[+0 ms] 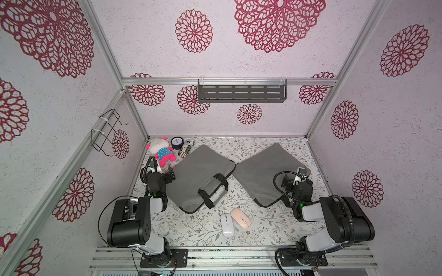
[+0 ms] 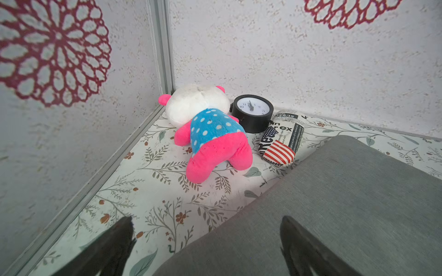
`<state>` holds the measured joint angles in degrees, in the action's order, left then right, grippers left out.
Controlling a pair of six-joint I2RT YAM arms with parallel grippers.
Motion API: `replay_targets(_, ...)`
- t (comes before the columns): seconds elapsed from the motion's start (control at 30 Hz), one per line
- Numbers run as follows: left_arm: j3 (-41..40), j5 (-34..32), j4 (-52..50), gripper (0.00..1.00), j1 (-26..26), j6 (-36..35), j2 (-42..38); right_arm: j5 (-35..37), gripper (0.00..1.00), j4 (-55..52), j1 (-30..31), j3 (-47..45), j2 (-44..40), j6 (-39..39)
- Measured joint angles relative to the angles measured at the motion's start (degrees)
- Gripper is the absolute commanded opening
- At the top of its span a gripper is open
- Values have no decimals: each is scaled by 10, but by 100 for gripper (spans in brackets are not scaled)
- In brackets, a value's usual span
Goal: Put the mouse into the laptop bag
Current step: Adjust the zippered laptop bag at the center of the board.
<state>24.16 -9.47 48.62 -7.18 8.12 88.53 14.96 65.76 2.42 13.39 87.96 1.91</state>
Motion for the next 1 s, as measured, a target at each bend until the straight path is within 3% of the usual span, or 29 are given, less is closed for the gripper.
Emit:
replay_targets(0.8, 0, 0, 0, 98, 0, 0, 0, 2, 99, 0, 0, 0, 0, 0)
replay_targets(0.9, 0, -7, 2, 98, 5, -2, 0, 34, 99, -23, 15, 0, -28, -3)
replay_targets(1.0, -1, -66, -7, 98, 37, -14, -15, 82, 99, -74, 50, 6, -94, -4)
